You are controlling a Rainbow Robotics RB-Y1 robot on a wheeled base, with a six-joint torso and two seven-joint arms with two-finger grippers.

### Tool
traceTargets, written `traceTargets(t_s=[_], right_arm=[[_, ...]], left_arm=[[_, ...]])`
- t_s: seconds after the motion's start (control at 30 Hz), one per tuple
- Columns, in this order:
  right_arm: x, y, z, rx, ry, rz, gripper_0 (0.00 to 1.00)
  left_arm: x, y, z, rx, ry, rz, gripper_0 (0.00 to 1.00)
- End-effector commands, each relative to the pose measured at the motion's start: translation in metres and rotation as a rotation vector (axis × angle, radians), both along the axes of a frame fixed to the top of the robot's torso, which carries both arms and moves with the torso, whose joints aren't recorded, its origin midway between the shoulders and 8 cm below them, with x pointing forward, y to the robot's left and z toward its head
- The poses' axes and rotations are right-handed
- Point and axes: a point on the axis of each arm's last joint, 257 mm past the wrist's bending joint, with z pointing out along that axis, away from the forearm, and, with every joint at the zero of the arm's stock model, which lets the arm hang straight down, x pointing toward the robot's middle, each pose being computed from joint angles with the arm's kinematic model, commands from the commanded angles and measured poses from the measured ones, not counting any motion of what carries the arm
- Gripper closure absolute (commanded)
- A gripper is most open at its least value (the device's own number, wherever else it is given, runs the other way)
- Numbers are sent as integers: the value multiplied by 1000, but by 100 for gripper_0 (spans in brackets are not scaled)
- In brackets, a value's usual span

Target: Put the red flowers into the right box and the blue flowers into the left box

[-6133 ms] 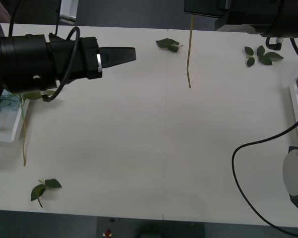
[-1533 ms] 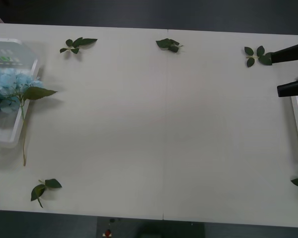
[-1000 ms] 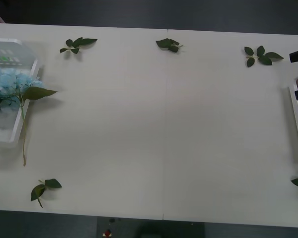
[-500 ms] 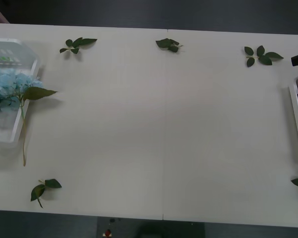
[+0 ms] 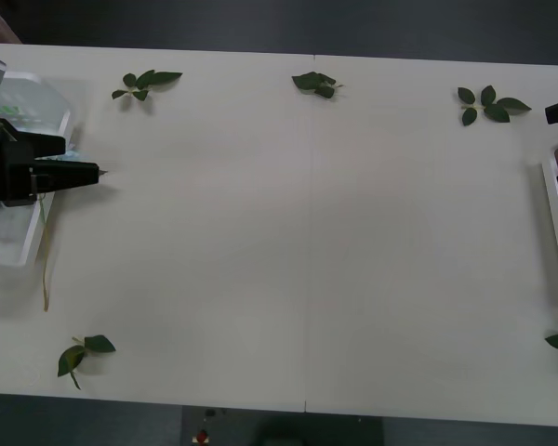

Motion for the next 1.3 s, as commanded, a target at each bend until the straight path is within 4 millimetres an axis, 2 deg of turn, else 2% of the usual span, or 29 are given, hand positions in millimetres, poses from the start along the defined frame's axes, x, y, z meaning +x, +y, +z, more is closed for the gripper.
traceTargets(t_s=[0.03,0.2,0.43,0.6,1.3], right_arm=[[-2,-8,8,-28,-32,-1,0],[-2,-8,8,-28,-32,-1,0],[-2,-8,8,-28,-32,-1,0],[-2,-8,8,-28,-32,-1,0],[-2,-8,8,-28,-32,-1,0]], left_arm=[[-8,-42,22,-21,-57,-82,0],[-28,-82,25,-35,-84,-174,0],[-51,-117,21,-43,-93,-265,0],[-58,-135,24,-58,-118,-302,0],[-55,-139,30,-35,-191,-318,0]])
